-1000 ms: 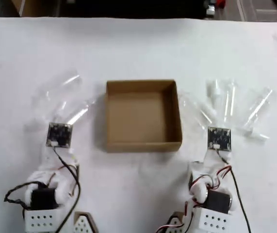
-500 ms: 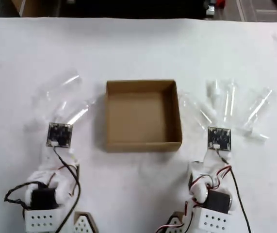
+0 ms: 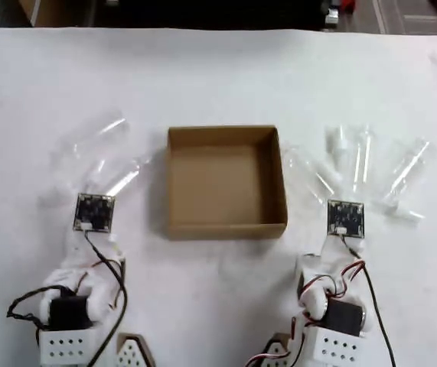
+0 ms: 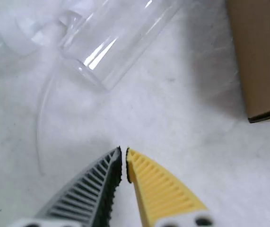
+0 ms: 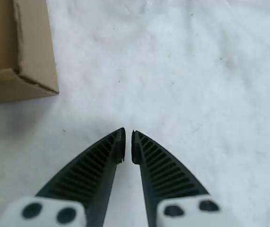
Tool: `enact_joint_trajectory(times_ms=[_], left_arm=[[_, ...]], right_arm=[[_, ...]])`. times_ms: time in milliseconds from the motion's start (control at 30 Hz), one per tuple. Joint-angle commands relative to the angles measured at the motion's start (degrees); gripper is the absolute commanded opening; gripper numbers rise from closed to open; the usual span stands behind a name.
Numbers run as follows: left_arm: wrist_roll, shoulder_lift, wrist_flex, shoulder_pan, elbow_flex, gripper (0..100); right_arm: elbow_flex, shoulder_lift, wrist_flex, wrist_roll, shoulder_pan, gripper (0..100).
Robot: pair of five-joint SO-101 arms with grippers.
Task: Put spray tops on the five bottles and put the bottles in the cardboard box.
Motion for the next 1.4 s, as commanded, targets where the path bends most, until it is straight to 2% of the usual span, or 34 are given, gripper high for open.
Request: enact_joint_trajectory(times_ms=[0, 900, 1200, 1367], left_arm=[[0.7, 0.0, 0.2, 0.3, -0.1, 2], [0.7, 0.0, 0.2, 0.3, -0.1, 2], [0.7, 0.0, 0.2, 0.3, -0.1, 2], [0.7, 0.0, 0.2, 0.3, -0.1, 2]], right_arm=[[0.5, -0.4, 0.3, 0.4, -0.4, 1.5], [0.5, -0.4, -0.3, 0.4, -0.6, 1.5], [0.5, -0.4, -18.1, 0.3, -8.0, 1.5], [0.1, -0.4, -24.0, 0.4, -5.6, 1.5]])
